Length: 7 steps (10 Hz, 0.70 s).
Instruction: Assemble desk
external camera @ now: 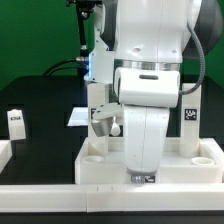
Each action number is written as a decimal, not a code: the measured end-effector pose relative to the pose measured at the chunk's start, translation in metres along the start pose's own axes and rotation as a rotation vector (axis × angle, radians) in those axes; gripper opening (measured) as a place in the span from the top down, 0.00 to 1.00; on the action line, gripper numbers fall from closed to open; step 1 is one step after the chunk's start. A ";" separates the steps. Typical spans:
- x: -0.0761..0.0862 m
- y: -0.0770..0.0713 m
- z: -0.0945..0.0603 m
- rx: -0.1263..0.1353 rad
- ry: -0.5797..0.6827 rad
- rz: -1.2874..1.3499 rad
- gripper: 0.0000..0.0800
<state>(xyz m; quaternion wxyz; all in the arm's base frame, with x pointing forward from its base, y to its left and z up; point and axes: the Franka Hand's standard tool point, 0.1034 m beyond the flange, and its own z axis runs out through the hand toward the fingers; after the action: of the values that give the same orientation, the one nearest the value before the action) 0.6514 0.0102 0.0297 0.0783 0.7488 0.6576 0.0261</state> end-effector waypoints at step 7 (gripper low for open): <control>0.000 0.001 0.001 -0.005 -0.019 -0.035 0.93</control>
Offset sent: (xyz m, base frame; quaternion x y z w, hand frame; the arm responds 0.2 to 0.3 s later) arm 0.0100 0.0113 -0.0132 -0.0147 0.0079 0.0063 0.9998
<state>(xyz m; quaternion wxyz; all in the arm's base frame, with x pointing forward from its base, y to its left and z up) 0.6526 0.0105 0.0293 0.0867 0.7373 0.6697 0.0192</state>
